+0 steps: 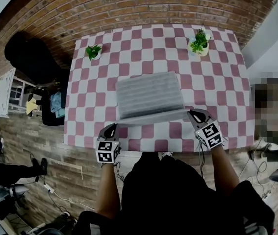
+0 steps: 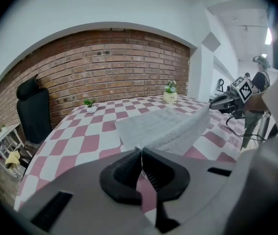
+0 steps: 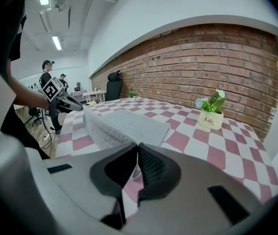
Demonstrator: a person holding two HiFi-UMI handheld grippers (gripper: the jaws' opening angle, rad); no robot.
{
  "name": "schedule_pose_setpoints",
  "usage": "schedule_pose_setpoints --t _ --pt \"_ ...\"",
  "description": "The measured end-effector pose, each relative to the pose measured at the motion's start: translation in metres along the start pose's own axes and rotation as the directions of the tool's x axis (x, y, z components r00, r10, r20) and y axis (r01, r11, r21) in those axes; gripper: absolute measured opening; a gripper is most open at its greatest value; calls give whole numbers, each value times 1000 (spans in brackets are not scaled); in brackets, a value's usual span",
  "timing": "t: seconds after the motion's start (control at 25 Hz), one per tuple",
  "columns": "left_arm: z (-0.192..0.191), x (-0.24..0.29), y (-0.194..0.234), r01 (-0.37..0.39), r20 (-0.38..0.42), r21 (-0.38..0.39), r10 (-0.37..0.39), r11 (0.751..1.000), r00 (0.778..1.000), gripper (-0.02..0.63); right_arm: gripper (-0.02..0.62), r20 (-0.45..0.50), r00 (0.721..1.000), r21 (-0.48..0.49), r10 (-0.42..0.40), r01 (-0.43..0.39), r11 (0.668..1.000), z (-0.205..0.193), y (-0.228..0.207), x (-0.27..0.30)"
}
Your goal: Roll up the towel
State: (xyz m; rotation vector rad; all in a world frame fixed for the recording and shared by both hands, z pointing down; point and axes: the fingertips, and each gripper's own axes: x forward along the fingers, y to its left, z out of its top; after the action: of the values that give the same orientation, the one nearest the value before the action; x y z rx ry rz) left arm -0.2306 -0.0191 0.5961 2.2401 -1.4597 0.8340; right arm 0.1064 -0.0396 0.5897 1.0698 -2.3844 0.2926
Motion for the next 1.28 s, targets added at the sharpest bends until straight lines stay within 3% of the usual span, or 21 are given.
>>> schedule_pose_setpoints --t 0.24,0.68,1.28 --pt "23 23 16 4 9 13 -5 1000 1000 6 9 20 999 21 -48 47 999 17 -25 20" --pt "63 70 50 5 25 46 -6 999 1000 6 9 29 998 9 -64 64 998 53 -71 67" --pt "95 148 94 34 -5 95 -34 995 999 6 9 -43 997 1 -68 68 998 66 -122 141"
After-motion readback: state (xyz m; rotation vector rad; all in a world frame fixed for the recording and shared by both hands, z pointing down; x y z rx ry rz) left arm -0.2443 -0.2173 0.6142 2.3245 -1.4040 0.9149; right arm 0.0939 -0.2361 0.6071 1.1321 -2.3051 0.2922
